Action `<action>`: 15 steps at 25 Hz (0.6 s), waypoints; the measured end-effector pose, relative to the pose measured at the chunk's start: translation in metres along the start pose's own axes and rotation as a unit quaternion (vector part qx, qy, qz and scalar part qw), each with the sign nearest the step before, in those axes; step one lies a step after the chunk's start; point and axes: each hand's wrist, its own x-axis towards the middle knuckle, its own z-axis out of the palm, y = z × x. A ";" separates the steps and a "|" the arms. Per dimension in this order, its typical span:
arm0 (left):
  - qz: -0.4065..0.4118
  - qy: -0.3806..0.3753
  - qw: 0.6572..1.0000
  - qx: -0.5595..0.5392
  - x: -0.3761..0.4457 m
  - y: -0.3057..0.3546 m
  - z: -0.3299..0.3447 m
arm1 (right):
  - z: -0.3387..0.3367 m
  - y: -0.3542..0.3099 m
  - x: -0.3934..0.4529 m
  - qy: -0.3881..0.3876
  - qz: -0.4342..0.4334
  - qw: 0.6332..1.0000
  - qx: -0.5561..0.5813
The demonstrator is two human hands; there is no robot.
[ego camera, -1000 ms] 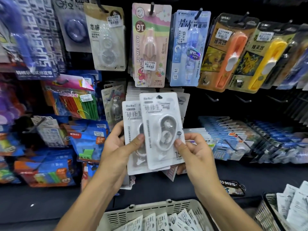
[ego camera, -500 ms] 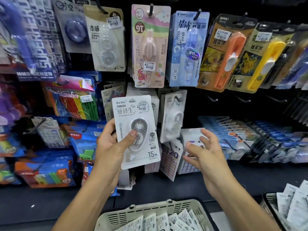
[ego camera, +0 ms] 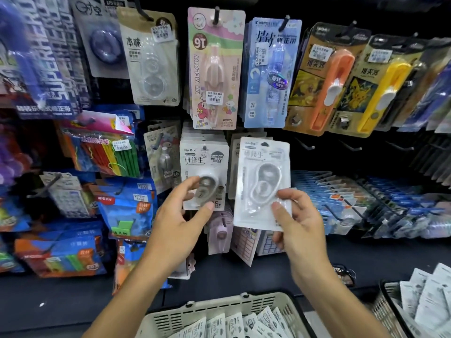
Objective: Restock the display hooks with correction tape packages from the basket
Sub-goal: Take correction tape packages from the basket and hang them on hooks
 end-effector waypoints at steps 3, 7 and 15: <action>-0.016 0.013 1.000 0.010 0.001 -0.003 -0.005 | -0.014 -0.001 0.007 0.037 -0.008 0.999 -0.018; -0.019 0.023 1.000 -0.005 0.001 -0.001 -0.003 | -0.017 -0.003 0.004 -0.002 -0.008 0.999 -0.041; -0.012 0.034 0.999 -0.008 0.000 -0.001 -0.007 | -0.018 -0.006 0.008 -0.020 0.036 0.999 -0.002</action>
